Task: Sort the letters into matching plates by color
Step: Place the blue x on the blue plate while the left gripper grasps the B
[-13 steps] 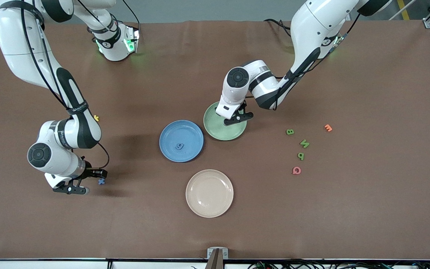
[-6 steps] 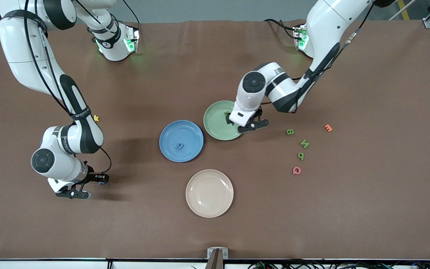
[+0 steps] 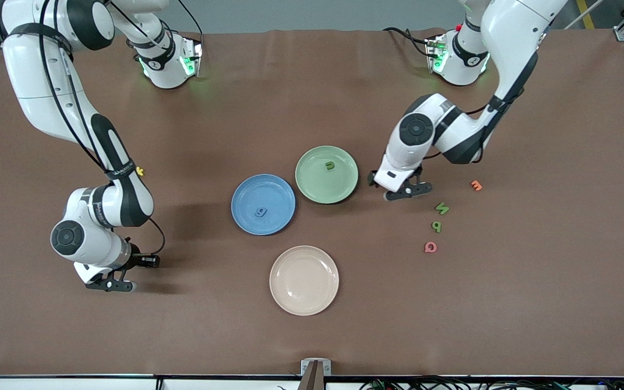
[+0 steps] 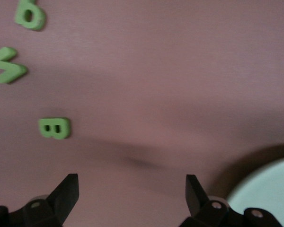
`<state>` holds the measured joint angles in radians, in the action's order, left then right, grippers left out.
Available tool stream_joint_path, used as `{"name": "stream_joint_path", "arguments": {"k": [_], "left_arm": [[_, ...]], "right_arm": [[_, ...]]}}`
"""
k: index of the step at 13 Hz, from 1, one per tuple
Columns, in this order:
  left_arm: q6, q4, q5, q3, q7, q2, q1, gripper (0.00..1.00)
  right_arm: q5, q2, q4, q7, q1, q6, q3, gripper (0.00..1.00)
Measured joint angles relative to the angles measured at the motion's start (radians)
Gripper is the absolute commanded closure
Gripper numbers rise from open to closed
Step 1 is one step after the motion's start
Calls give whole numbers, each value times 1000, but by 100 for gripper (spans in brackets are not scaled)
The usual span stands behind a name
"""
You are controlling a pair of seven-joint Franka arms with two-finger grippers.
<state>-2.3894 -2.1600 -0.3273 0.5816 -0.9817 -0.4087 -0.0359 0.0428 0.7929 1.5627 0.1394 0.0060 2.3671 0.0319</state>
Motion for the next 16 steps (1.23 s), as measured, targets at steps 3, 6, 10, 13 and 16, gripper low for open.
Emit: {"name": "stream_joint_path", "arguments": {"k": [3, 6, 10, 13, 16], "left_arm": [[-2, -43, 0, 8, 3, 13, -84, 1], [-43, -61, -8, 9, 6, 13, -134, 1], [-130, -95, -67, 9, 6, 4, -166, 1], [-178, -113, -123, 9, 6, -26, -191, 1], [-204, -115, -142, 9, 6, -58, -201, 1]], "right_arm": [[0, 0, -2, 0, 2, 0, 0, 99], [0, -1, -1, 52, 23, -7, 3, 99], [0, -77, 90, 346, 146, -15, 47, 99], [0, -178, 203, 593, 287, -16, 54, 99], [0, -223, 255, 796, 400, -20, 56, 98]]}}
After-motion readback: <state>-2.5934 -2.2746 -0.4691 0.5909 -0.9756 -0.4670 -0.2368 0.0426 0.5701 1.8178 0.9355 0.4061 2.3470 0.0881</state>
